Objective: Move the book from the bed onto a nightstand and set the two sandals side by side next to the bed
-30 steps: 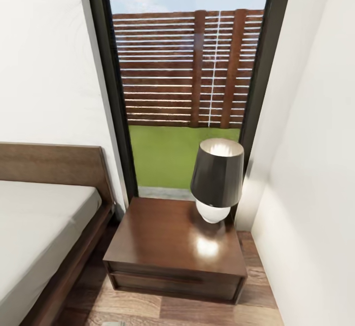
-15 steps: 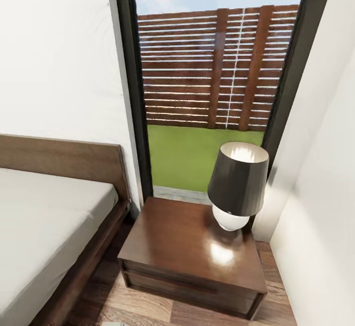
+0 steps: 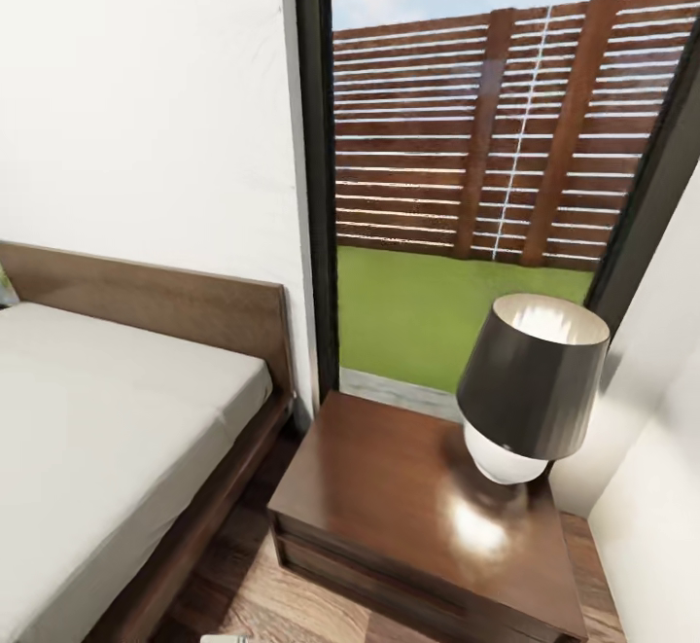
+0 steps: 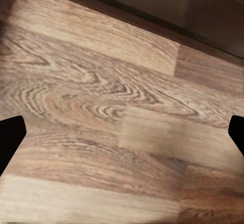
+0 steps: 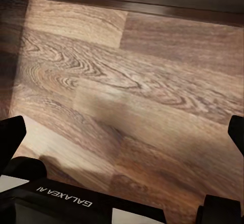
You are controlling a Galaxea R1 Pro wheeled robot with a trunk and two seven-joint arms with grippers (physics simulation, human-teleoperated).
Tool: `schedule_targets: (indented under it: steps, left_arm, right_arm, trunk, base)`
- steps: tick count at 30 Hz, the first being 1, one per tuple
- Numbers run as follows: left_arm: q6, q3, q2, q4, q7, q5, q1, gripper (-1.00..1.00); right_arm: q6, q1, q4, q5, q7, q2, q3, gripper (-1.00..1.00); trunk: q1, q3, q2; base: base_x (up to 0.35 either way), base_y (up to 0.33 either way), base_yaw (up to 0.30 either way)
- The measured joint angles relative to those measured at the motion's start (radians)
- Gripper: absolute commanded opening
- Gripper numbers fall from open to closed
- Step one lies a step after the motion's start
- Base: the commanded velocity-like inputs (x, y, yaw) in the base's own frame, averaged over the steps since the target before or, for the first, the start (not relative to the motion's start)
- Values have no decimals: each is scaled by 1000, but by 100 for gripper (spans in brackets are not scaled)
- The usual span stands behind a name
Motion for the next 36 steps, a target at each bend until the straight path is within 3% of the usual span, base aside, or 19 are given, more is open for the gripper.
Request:
schedule_targets:
  steps: [9, 18, 36]
  left_arm:
    - [0, 0, 0, 0, 0, 0, 0, 100]
    - [0, 0, 0, 0, 0, 0, 0, 100]
    - [0, 0, 0, 0, 0, 0, 0, 100]
  right_arm:
    - [0, 0, 0, 1, 0, 0, 0, 100]
    - [0, 0, 0, 1, 0, 0, 0, 100]
    - [0, 0, 0, 1, 0, 0, 0, 100]
  trunk:
    - [0, 0, 0]
    - [0, 0, 0]
    - [0, 0, 0]
  base:
    - [21, 0, 286]
    - [194, 0, 286]
    - [9, 0, 286]
